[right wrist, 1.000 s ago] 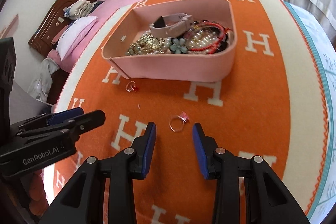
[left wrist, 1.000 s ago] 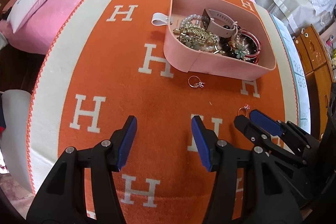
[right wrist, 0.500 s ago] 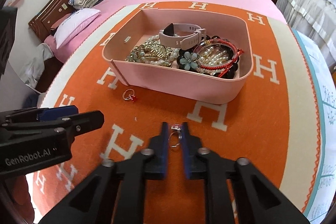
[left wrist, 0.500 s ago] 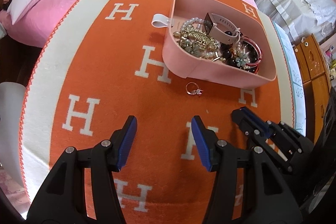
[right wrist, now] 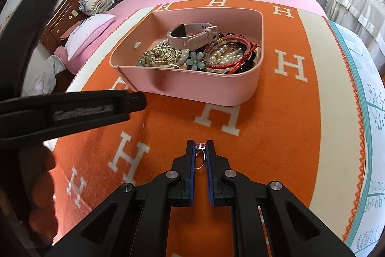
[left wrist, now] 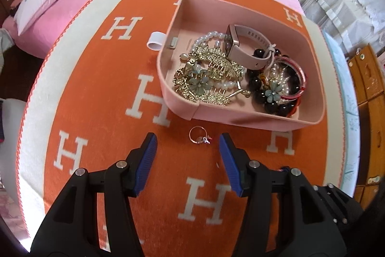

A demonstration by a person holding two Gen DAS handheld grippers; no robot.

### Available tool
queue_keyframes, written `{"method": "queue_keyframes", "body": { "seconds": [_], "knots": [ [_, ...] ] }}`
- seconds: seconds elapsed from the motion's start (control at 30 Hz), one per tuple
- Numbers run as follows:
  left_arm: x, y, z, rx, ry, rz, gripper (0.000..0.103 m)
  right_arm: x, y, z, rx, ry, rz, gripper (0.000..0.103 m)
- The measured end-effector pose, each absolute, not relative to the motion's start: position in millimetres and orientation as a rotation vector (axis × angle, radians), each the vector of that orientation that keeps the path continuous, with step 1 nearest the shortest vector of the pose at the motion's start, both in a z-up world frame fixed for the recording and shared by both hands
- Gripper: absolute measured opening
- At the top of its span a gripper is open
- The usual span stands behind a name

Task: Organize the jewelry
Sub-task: 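Grasp the silver ring with the left gripper while the right gripper holds the pink ring, then lower both rings into the pink box and open both grippers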

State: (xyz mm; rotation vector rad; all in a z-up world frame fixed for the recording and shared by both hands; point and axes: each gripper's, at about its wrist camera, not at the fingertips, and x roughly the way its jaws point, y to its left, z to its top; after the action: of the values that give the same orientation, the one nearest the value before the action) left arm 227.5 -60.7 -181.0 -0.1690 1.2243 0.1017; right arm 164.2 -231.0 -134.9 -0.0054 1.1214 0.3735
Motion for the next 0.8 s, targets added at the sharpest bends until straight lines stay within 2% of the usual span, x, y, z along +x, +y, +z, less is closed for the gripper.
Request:
{"method": "queue_keyframes", "body": {
  "seconds": [0.13, 0.2, 0.23, 0.3, 0.63, 0.8],
  "knots": [
    [233, -74, -186, -0.078, 1.219, 0.111, 0.048, 163, -234, -136, 0.007, 1.122, 0.38, 0.008],
    [232, -79, -186, -0.055, 1.212, 0.093, 0.036, 165, -234, -137, 0.013, 1.12, 0.382, 0.008],
    [233, -83, -186, -0.045, 1.212, 0.087, 0.033, 164, -234, -137, 0.015, 1.12, 0.383, 0.008],
    [234, -91, -185, -0.021, 1.21, 0.068, 0.02, 164, -235, -137, 0.02, 1.122, 0.384, 0.008],
    [221, -85, -183, -0.034, 1.195, 0.042, 0.018, 164, -236, -136, 0.009, 1.131, 0.388, 0.008],
    [203, -68, -165, -0.104, 1.172, 0.013, 0.018, 163, -233, -130, 0.014, 1.124, 0.385, 0.008]
  ]
}}
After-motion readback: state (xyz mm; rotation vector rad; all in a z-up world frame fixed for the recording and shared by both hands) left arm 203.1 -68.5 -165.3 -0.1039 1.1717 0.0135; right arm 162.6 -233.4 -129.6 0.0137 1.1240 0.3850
